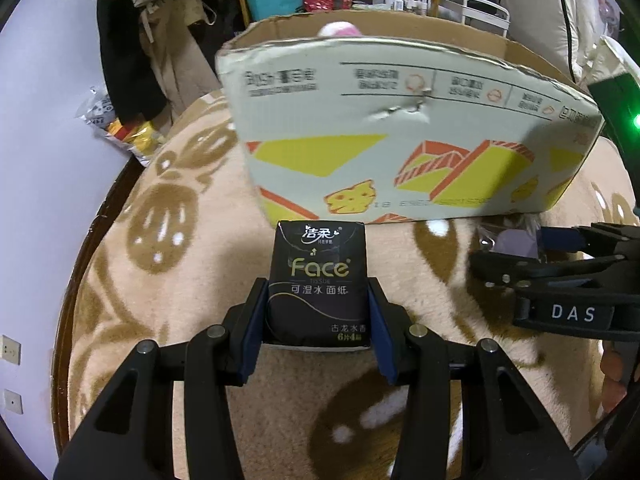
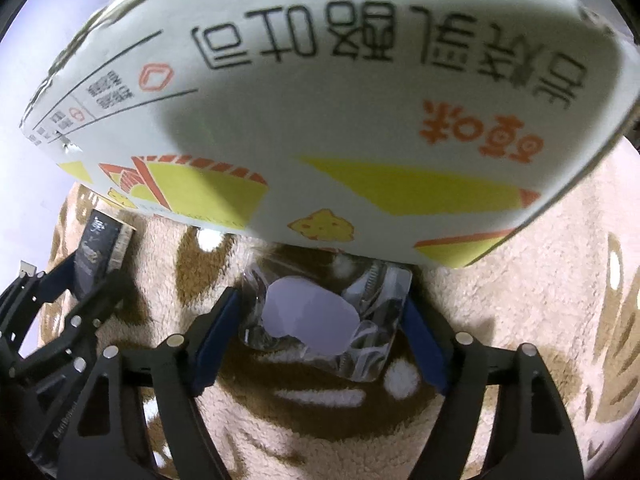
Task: Organize soft objects
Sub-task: 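Grasp the black Face pack with the left tool while the right tool grasps the clear sponge bag, then lift the Face pack and sponge bag over the box with both tools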
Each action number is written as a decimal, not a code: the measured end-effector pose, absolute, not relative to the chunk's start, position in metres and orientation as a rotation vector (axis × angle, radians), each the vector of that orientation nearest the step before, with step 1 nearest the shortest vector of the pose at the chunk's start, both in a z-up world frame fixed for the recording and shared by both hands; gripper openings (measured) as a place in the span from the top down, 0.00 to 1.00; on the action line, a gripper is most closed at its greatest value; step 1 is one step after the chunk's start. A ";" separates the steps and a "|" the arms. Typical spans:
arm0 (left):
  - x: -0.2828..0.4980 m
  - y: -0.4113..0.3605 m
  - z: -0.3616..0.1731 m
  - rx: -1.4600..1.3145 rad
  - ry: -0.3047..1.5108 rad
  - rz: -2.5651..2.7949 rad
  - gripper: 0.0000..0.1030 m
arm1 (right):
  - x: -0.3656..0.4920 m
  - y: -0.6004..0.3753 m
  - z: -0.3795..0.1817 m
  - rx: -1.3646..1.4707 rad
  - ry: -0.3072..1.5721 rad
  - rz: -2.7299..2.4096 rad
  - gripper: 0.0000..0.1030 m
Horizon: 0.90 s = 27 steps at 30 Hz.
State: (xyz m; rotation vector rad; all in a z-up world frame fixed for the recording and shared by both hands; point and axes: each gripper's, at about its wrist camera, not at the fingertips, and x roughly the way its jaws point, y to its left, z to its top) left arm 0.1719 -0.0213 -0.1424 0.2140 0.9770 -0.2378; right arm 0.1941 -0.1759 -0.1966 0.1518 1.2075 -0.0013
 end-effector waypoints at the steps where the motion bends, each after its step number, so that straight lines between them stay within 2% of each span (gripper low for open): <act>1: 0.171 -0.020 -0.142 0.211 0.977 -0.235 0.55 | 0.193 -0.176 -0.197 0.146 1.204 0.000 0.22; 10: 0.161 -0.019 -0.122 0.186 0.939 -0.236 0.55 | 0.179 -0.167 -0.194 0.093 1.191 0.002 0.31; 27: 0.153 -0.020 -0.116 0.179 0.923 -0.245 0.55 | 0.167 -0.171 -0.180 0.115 1.171 0.000 0.31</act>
